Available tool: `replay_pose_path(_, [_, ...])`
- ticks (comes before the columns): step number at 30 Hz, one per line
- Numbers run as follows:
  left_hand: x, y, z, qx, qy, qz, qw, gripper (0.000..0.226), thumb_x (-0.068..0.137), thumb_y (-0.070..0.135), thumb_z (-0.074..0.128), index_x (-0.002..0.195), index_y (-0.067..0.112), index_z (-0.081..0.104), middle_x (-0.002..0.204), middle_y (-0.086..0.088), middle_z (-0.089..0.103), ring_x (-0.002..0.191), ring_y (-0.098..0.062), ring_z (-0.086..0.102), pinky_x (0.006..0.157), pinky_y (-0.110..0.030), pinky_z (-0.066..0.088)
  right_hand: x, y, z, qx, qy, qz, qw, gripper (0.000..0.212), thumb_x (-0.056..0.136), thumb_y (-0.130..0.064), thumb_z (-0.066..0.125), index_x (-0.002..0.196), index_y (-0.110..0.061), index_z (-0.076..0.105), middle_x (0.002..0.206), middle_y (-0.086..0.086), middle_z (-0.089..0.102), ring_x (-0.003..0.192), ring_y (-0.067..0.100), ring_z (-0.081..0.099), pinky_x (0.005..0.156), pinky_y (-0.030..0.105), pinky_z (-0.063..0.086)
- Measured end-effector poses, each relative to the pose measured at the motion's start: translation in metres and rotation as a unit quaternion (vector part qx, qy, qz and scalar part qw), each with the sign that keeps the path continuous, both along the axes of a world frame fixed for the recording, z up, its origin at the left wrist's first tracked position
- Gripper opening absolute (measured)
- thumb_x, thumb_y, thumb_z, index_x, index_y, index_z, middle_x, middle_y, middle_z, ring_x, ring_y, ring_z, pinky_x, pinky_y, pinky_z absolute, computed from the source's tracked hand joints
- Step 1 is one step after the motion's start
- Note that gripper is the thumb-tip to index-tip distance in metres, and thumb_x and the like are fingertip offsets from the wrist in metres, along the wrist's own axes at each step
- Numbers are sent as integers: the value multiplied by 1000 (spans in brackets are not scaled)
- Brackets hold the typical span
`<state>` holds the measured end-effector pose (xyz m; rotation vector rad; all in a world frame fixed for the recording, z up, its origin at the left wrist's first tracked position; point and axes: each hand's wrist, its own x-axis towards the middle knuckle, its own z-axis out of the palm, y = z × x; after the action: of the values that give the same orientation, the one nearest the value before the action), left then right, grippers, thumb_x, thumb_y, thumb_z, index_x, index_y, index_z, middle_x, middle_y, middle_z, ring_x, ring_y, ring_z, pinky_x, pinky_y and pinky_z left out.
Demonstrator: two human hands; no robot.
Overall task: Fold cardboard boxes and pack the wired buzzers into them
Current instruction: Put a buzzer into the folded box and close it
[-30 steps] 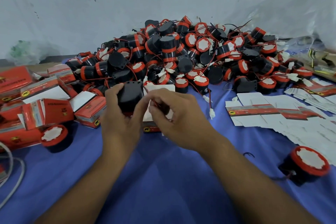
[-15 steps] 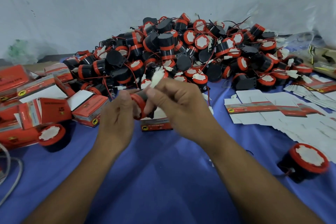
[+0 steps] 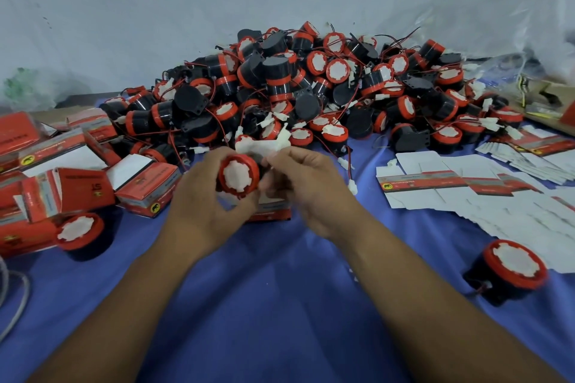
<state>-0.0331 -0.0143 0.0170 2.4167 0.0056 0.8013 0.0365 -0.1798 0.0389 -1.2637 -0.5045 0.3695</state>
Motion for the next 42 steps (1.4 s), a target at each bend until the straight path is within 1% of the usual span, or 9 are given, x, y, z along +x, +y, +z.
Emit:
replay_pose_path(3, [2,3,3,58,39,8,998,58,71,53,62,121,24,56,104,6,59,93,-19,51,74,-28,42,6,-3,-4,-206,-240,-125,940,29,95,-20,65,69,-10,64,66,3,60,63,10,50,64,22,41])
replay_pose_path(5, [5,1,4,93,33,10,995,63,68,56,55,118,19,59,103,3,54,94,-18,42,76,-24,31,8,-4,-3,-264,-287,-162,907,19,92,-22,68,77,-12,65,71,-5,61,64,6,52,61,13,38])
replay_pose_path(13, [8,-2,-4,38,55,-6,998,61,83,44,66,138,23,48,121,13,50,110,-12,50,85,-16,35,16,-5,-9,-275,-232,-150,921,13,94,-10,63,95,-6,51,82,13,69,80,30,67,75,49,54])
replay_pose_path(20, [11,-2,-12,54,43,-7,998,46,90,28,69,133,13,62,119,2,45,116,-20,41,98,-25,29,18,-2,-12,-351,-257,-151,888,15,99,-18,58,87,-8,56,80,10,70,74,21,65,65,30,49])
replay_pose_path(23, [11,-3,-12,48,41,-24,998,38,93,28,66,128,13,65,110,8,53,106,-11,50,88,-12,34,17,-3,-10,-364,-284,-144,875,24,101,-22,54,88,-4,63,84,9,69,79,23,63,71,33,48])
replay_pose_path(26, [6,0,-11,15,8,5,1000,15,88,24,72,103,20,72,98,12,64,90,10,55,77,1,35,20,-3,-10,-376,-311,-142,861,26,101,-18,52,86,-1,65,86,11,66,81,25,60,75,35,45])
replay_pose_path(30, [1,9,-8,24,27,-8,999,14,84,24,76,73,18,70,102,9,63,95,4,56,77,-1,33,19,-3,-14,-373,-303,-145,865,26,102,-25,53,91,-4,62,83,7,66,75,21,55,61,25,37])
replay_pose_path(35, [-5,16,-2,121,98,-97,983,34,82,51,64,96,25,79,119,12,59,108,-7,51,92,-17,37,20,-3,-14,-375,-299,-131,868,27,105,-31,47,87,-11,45,81,9,64,75,25,59,60,31,41])
replay_pose_path(42, [-5,14,-5,169,16,-100,980,22,92,14,61,106,6,76,110,-4,73,97,-11,61,84,-17,48,22,-11,-10,-363,-316,-73,874,27,104,-32,49,91,-12,37,71,4,57,64,17,53,51,22,37])
